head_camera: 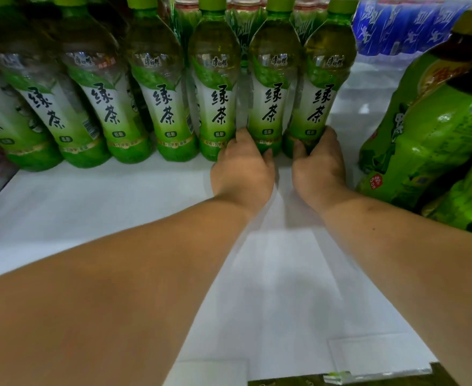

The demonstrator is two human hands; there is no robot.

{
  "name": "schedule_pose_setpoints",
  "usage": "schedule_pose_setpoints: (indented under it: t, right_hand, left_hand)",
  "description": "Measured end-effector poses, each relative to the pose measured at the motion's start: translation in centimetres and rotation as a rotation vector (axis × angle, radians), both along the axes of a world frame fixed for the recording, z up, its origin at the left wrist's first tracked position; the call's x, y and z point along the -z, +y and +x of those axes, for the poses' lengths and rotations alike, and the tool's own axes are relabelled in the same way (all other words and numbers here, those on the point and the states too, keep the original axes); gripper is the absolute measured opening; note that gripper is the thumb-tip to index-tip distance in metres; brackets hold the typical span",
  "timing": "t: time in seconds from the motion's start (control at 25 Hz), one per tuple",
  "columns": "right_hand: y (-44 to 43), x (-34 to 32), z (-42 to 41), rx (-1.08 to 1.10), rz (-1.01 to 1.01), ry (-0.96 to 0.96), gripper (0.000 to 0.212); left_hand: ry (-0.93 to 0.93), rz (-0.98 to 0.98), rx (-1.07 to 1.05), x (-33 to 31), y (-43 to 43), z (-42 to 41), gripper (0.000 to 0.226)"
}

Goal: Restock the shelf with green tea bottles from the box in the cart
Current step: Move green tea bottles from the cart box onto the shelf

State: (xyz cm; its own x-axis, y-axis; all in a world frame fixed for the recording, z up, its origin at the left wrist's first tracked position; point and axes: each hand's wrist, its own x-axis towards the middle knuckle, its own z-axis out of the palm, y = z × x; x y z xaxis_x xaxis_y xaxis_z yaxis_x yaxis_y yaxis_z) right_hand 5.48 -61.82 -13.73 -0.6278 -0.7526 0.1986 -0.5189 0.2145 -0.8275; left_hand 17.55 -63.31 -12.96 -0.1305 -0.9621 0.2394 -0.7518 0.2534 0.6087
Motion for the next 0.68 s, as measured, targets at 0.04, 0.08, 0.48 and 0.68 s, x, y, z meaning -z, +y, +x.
schedule_pose_setpoints:
  t: [0.04, 0.08, 0.48, 0.68]
  right_hand:
    - [0.1, -0.2, -0.1, 0.001, 0.018, -0.004, 0.036]
    - [0.3, -0.3, -0.1, 0.004, 0.036, -0.012, 0.035]
    - [7.5, -0.9, 4.1, -0.077, 0.028, -0.31, 0.043]
    - [12.4, -2.5, 5.5, -0.111, 0.093, -0.416, 0.033]
  left_hand:
    - [0.02, 0.019, 0.01, -0.2, 0.0, 0.1, 0.04]
    - [0.055, 0.041, 0.021, -0.4, 0.1, 0.4, 0.038]
    - [0.264, 0.358, 0.073, -2.9, 4.1, 4.9, 0.056]
    - [0.334, 0.54, 0.098, -4.4, 8.5, 9.7, 0.055]
